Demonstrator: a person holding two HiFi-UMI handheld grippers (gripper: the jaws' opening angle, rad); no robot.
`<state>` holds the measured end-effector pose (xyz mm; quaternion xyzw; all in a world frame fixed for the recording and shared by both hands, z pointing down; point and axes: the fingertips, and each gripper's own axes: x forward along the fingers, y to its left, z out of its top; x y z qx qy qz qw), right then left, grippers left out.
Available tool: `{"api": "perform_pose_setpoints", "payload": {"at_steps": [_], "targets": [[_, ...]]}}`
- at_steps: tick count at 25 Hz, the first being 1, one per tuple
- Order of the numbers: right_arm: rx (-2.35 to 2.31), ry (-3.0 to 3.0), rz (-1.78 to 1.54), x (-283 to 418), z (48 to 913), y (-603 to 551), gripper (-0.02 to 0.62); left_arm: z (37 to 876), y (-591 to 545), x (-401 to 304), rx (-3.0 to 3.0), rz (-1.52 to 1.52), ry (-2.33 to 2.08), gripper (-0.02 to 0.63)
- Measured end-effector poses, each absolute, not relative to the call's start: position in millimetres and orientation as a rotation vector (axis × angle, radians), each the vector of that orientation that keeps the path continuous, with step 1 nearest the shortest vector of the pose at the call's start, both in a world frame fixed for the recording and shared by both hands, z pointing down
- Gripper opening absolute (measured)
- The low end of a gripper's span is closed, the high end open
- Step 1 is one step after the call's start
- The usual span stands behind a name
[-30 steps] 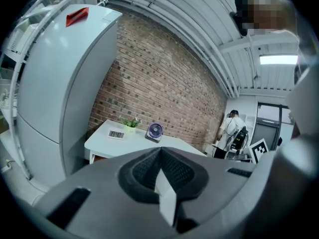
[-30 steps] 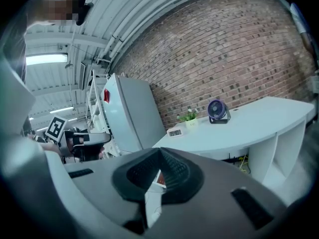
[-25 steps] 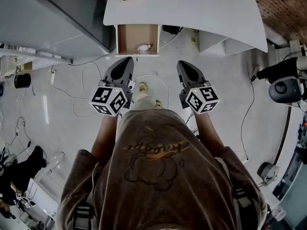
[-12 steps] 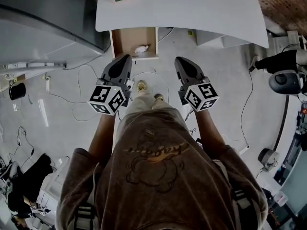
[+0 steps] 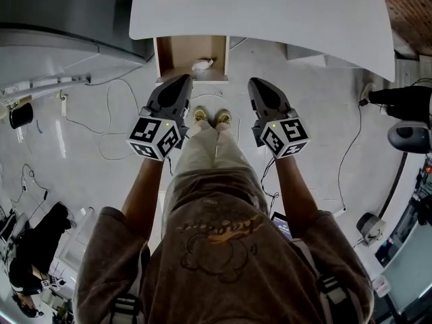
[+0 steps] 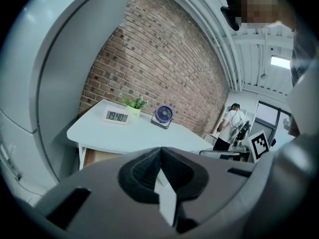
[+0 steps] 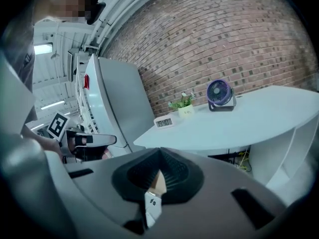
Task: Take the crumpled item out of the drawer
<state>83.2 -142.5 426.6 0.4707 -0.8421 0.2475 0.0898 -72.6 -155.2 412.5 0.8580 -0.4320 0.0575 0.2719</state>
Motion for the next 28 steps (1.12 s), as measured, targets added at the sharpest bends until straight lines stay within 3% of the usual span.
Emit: {"api": "perform_pose_setpoints", "payload": {"at_steps": [28], "targets": [[1.250, -2.496, 0.802, 64, 587, -174, -0.005, 579, -195, -48, 2.342, 0.229, -1.086, 0.008]]}}
